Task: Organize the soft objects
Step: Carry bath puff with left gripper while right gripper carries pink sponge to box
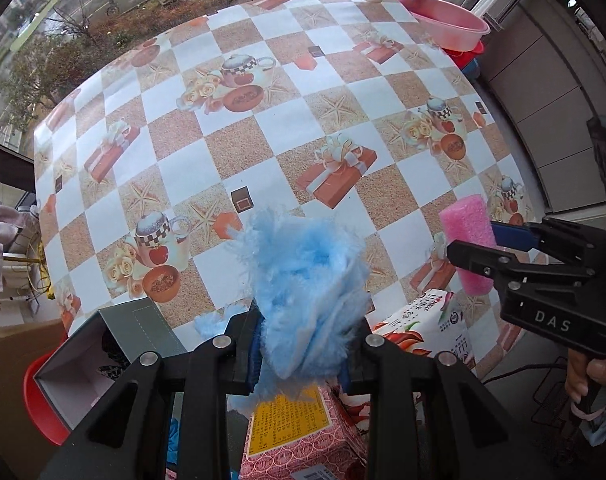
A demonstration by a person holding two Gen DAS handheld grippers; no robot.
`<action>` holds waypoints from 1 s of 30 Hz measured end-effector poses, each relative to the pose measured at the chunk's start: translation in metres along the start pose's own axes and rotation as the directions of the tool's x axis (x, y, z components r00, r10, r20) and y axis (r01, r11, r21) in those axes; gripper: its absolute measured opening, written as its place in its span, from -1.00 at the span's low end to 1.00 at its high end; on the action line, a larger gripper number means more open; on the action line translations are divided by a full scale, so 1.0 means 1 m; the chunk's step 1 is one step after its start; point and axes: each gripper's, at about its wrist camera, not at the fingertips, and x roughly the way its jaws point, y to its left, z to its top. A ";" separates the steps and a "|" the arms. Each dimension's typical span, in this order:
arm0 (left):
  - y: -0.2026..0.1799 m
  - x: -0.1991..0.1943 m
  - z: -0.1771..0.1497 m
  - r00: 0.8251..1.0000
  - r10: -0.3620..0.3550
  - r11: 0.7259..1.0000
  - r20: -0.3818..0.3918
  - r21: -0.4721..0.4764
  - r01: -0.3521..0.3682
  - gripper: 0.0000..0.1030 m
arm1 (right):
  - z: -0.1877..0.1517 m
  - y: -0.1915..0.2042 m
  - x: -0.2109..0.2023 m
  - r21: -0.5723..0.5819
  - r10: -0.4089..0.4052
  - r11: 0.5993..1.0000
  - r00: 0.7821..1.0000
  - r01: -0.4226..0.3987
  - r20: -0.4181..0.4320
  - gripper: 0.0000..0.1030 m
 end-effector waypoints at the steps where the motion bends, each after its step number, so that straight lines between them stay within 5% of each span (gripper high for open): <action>1: 0.001 -0.007 -0.003 1.000 -0.008 1.000 0.015 -0.009 0.008 -0.39 | -0.004 0.003 -0.004 -0.002 0.000 1.000 1.000 0.000 0.005 -0.13; 16: 0.003 -0.088 -0.063 0.976 -0.098 0.991 0.196 -0.066 0.112 -0.39 | -0.067 0.037 -0.047 0.019 -0.024 1.000 0.999 0.023 0.034 -0.13; 30: 0.016 -0.107 -0.122 0.961 -0.149 0.982 0.231 -0.081 0.172 -0.39 | -0.104 0.062 -0.061 0.044 -0.046 0.998 0.998 0.044 0.031 -0.13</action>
